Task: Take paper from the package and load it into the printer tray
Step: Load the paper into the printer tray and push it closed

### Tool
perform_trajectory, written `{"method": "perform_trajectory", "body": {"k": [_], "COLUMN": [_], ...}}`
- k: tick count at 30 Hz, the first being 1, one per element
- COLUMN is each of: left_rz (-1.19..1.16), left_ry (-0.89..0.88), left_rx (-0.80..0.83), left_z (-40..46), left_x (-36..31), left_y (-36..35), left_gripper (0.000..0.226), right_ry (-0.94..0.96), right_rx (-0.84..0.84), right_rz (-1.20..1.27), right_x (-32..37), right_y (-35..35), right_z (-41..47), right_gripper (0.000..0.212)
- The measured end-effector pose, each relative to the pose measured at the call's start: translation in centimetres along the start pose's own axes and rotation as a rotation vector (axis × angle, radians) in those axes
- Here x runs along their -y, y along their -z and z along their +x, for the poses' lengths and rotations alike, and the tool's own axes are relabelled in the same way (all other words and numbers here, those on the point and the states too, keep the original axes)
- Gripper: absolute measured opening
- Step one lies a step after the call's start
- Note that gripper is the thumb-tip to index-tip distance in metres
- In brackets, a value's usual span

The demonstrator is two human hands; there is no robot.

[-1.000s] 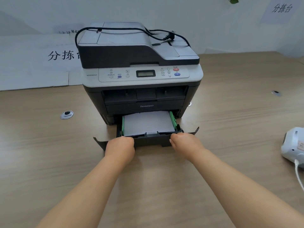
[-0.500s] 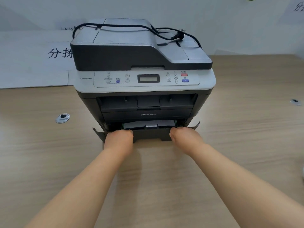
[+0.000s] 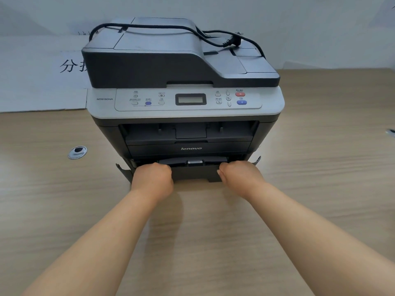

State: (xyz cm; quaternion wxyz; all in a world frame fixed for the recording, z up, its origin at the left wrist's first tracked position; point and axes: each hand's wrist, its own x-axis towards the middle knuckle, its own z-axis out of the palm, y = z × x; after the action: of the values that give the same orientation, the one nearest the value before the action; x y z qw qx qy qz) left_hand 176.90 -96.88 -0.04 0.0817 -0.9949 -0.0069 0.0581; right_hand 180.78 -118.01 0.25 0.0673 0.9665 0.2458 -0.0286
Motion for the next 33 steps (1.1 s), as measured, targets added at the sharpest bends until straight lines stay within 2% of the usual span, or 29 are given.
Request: {"method": "perform_trajectory", "body": {"k": [8, 17, 25, 29, 33], "left_rz": [0.034, 0.000, -0.012, -0.017, -0.030], "left_ry": [0.013, 0.043, 0.063, 0.078, 0.090], "left_rx": [-0.048, -0.025, 0.028, 0.043, 0.162], "left_z": [0.6, 2.0, 2.2, 1.5, -0.2], "left_x": [0.4, 0.3, 0.1, 0.2, 0.1], "left_y": [-0.6, -0.4, 0.3, -0.3, -0.8], "left_gripper": [0.018, 0.022, 0.021, 0.028, 0.047], "right_ry": [-0.071, -0.129, -0.124, -0.126, -0.116], "right_rx": [0.029, 0.064, 0.096, 0.128, 0.200], "right_rz": [0.063, 0.152, 0.119, 0.118, 0.103], "right_x": [-0.2, -0.4, -0.3, 0.0, 0.5], "right_y": [-0.7, -0.5, -0.1, 0.4, 1.1], "right_z": [1.3, 2.5, 2.8, 2.2, 0.4], "right_gripper": [0.019, 0.019, 0.021, 0.026, 0.035]}}
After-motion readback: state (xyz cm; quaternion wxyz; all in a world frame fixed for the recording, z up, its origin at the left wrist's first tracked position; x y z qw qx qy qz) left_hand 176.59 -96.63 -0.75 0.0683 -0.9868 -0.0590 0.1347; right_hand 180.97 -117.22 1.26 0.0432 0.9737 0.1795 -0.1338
